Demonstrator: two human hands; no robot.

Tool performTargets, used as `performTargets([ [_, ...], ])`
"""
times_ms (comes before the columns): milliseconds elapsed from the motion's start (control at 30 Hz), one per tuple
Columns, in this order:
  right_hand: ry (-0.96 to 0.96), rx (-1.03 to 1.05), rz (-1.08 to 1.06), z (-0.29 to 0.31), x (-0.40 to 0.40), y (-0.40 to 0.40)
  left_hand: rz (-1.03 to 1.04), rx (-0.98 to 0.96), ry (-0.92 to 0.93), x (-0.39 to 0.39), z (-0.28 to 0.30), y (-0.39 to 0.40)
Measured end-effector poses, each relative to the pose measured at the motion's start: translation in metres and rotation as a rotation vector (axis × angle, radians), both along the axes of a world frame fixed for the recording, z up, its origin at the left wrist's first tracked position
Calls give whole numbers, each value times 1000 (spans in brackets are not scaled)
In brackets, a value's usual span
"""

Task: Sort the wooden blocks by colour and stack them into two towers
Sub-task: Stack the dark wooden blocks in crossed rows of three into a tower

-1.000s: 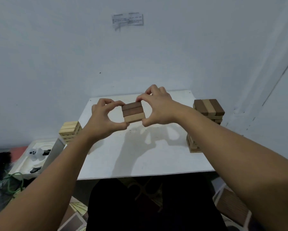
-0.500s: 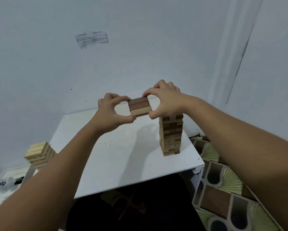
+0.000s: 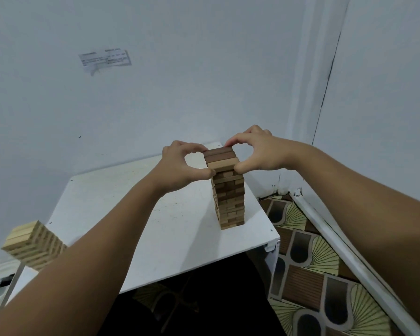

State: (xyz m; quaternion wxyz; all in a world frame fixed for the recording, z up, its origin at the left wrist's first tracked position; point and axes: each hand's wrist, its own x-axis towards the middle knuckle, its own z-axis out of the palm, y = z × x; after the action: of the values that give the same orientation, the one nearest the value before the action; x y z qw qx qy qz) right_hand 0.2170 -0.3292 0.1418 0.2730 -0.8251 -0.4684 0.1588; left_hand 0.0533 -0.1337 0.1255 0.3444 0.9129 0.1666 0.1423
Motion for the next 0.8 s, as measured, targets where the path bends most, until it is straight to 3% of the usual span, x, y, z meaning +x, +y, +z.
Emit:
performTargets([
  [667, 111, -29, 1, -10, 12, -4, 3, -112, 58, 0, -4, -8],
  [800, 234, 100, -16, -16, 10, -8, -3, -226, 27, -6, -6, -10],
])
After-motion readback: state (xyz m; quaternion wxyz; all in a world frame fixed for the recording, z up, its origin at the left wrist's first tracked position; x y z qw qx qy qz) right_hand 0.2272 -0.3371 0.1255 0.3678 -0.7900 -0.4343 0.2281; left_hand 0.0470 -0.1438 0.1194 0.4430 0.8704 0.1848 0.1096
